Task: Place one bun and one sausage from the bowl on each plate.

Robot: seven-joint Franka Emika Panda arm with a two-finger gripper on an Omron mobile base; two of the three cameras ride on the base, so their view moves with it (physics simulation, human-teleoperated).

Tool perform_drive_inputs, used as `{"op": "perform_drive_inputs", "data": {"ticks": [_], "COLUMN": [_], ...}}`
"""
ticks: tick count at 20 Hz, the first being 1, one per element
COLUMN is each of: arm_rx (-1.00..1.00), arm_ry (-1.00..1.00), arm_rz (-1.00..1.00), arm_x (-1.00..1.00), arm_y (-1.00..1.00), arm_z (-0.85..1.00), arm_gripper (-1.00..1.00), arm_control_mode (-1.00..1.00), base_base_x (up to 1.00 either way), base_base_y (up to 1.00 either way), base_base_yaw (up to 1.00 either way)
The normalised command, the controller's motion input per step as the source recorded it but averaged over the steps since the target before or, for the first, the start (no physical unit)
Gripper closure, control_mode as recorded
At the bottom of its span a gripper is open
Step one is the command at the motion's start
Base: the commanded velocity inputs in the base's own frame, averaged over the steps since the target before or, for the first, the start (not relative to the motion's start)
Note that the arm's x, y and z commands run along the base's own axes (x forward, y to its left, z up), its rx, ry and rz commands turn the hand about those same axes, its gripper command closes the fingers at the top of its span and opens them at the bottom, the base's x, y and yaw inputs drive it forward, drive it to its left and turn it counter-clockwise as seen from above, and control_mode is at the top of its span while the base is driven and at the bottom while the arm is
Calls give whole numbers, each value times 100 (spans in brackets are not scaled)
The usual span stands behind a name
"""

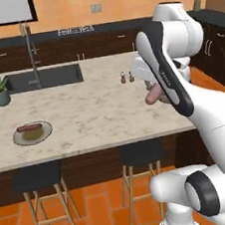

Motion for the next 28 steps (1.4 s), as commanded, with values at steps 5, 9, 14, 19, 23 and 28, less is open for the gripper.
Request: {"op": "perform_drive_inputs", "data": {"ticks": [5, 9, 14, 19, 23, 28], "arm_rx": [0, 0, 0, 0, 0, 0], "arm_ry": [0, 0, 0, 0, 0, 0], "arm_rz": [0, 0, 0, 0, 0, 0], "arm_x": [0, 0, 0, 0, 0, 0], "arm_y": [0, 0, 0, 0, 0, 0], "arm_z": [0, 0, 0, 0, 0, 0], "arm_gripper": [100, 100, 100, 100, 100, 100], "arm_control_mode": [100, 100, 100, 100, 100, 100], "base_base_x": [12, 39, 27, 4, 10, 24], "base_base_y": [100, 100, 100, 100, 100, 100], "base_base_yaw": [-10, -18, -17, -12, -12, -12]}}
